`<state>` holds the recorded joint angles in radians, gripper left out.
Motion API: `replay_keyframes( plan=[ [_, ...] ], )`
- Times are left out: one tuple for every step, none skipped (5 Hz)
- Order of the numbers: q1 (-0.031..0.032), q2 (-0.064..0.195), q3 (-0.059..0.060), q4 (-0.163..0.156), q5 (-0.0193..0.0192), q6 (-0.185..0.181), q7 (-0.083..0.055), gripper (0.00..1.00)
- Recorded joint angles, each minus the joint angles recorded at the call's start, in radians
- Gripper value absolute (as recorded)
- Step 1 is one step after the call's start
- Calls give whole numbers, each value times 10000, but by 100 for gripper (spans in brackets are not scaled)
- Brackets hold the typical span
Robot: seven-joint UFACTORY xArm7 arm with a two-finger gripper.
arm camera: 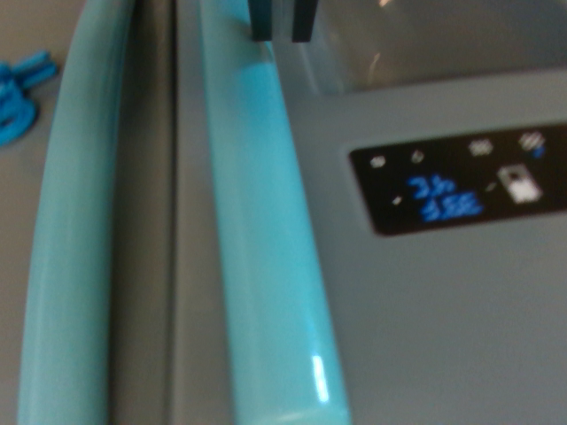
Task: Close fridge door
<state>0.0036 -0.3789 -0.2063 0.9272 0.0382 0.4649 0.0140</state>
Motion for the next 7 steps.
replay_keyframes(
  plan=[
    [0,0,0,0,0,0,0,100],
    [-1,452,-50,430,0,0,0,100],
    [-1,452,-50,430,0,0,0,100],
    [-1,801,-80,711,0,-1,0,100],
    [-1,801,-80,711,0,-1,0,100],
    [-1,832,-85,733,0,-1,0,100],
    [-1,832,-85,733,0,-1,0,100]
  ],
)
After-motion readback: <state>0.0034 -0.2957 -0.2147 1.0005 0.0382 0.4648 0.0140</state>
